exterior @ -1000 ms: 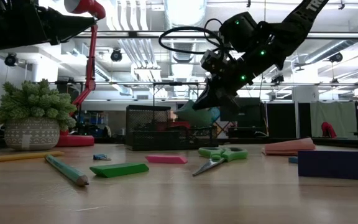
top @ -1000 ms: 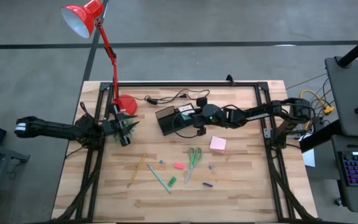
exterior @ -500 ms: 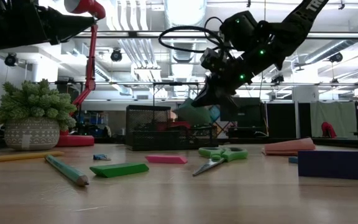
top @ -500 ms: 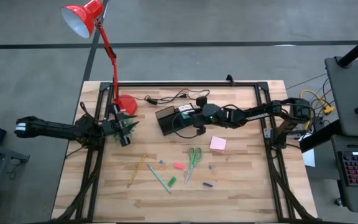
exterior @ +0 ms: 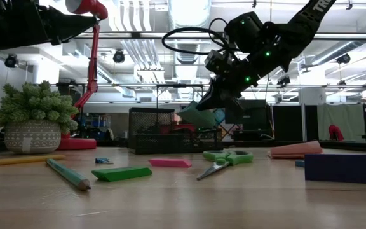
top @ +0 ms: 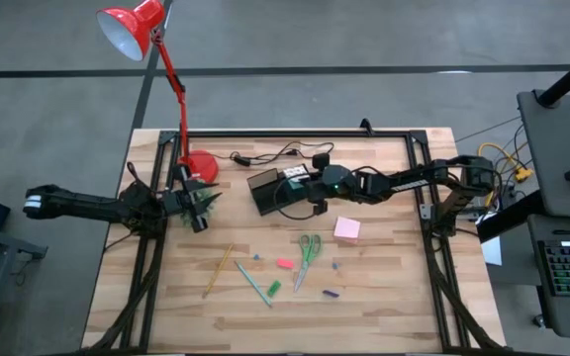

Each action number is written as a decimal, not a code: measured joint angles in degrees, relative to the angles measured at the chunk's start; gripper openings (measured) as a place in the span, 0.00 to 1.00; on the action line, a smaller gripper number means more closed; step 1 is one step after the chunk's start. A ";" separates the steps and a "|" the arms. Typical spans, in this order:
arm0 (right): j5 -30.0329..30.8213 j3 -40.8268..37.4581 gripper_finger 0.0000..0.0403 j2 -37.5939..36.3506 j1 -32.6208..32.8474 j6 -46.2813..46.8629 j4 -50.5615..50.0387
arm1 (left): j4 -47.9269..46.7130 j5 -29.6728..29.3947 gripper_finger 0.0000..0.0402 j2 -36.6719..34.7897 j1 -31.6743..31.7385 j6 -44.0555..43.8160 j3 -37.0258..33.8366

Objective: Pick and place office supplies into organizer
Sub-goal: Put the blue sticky note into the black desk organizer, then put the pink sticky note into the black desk organizer

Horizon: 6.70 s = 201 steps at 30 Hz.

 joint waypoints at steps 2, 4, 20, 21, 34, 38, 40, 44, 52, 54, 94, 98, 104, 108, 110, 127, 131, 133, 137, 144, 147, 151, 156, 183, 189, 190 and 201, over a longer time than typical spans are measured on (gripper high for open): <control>-0.28 0.00 0.02 0.00 0.00 0.01 0.00 | -0.03 0.00 0.24 0.01 -0.02 0.02 0.00; -1.40 0.00 0.02 0.00 0.00 -0.01 0.00 | -0.03 0.00 0.24 -0.07 -0.02 0.02 0.00; -1.76 -0.02 0.02 3.13 -1.04 -0.77 1.29 | -0.01 0.02 0.24 -0.04 -0.02 1.55 -0.02; -1.63 -0.07 0.02 3.80 -1.09 -1.66 1.21 | -0.02 0.00 0.24 -0.02 -0.02 1.55 -0.02; -1.80 0.07 0.02 5.39 -1.14 -3.32 2.82 | -0.02 0.00 0.24 -0.01 -0.01 1.52 -0.04; -1.80 0.77 0.02 7.46 -1.11 -4.10 2.64 | -0.01 0.02 0.24 0.02 -0.02 1.51 0.00; -1.78 1.59 0.02 8.59 -1.11 -4.55 2.69 | -0.01 0.02 0.24 -0.01 -0.02 1.52 0.00; -1.71 3.65 0.02 10.88 -1.11 -4.65 2.07 | -0.03 0.01 0.24 0.02 -0.01 1.50 -0.02; -1.14 9.41 0.02 13.06 -1.11 -2.97 -7.35 | 0.01 0.05 0.24 0.02 -0.02 1.50 -0.02; -1.10 9.94 0.02 13.39 -1.11 -3.04 -8.19 | -0.01 0.02 0.24 0.00 0.00 1.50 -0.02; 5.01 15.42 0.27 14.19 0.33 0.62 -19.00 | -0.01 0.02 0.24 0.12 -0.02 2.97 -0.13; 5.03 17.05 0.28 14.14 0.78 1.49 -22.36 | -0.01 0.02 0.24 0.12 0.00 2.97 -0.13; 5.08 20.63 0.27 14.14 1.43 5.30 -30.54 | -0.03 0.00 0.24 0.12 -0.02 2.97 -0.15; 6.94 23.07 0.25 14.12 2.07 9.14 -34.21 | -0.01 0.02 0.24 0.12 0.00 2.99 -0.15; 7.78 24.18 0.24 14.12 2.60 10.71 -36.47 | -0.01 0.01 0.24 0.12 0.00 2.99 -0.15; 15.24 36.19 0.18 14.12 12.57 28.48 -61.23 | -0.03 0.00 0.24 0.12 -0.01 2.97 -0.22; 17.61 37.54 0.17 14.12 15.70 35.53 -70.50 | -0.03 0.00 0.24 0.12 -0.01 2.98 -0.23; 17.95 37.86 0.17 14.12 17.12 40.31 -75.69 | -0.03 0.00 0.24 0.12 0.00 2.98 -0.24; 17.94 37.89 0.16 14.12 19.78 50.14 -85.68 | -0.03 0.00 0.24 0.12 0.00 2.97 -0.24; 9.14 37.75 0.16 13.73 23.91 58.31 -93.42 | -0.03 0.00 0.24 0.12 0.00 2.99 -0.17; 6.24 37.75 0.17 13.15 25.56 58.26 -92.66 | -0.03 0.00 0.24 0.12 0.00 3.03 -0.19; 5.90 37.48 0.22 13.05 27.64 58.13 -92.93 | -0.02 0.00 0.24 -0.05 -0.01 3.03 -0.15; 5.90 35.83 0.35 13.00 29.07 60.44 -91.89 | -0.03 0.00 0.24 -0.05 0.00 3.04 -0.22; 2.86 20.79 0.43 13.00 28.73 64.53 -82.81 | -0.01 0.00 0.24 -0.04 0.00 7.40 -0.20; 2.87 19.50 0.37 13.00 27.67 64.52 -82.39 | -0.01 0.00 0.24 0.01 -0.02 7.36 -0.15; 2.87 19.45 0.35 13.00 27.58 64.52 -82.40 | -0.02 0.00 0.24 0.04 -0.02 7.38 -0.17; 1.70 19.39 0.08 13.00 27.61 62.14 -82.25 | -0.01 0.00 0.24 0.01 0.00 7.34 -0.17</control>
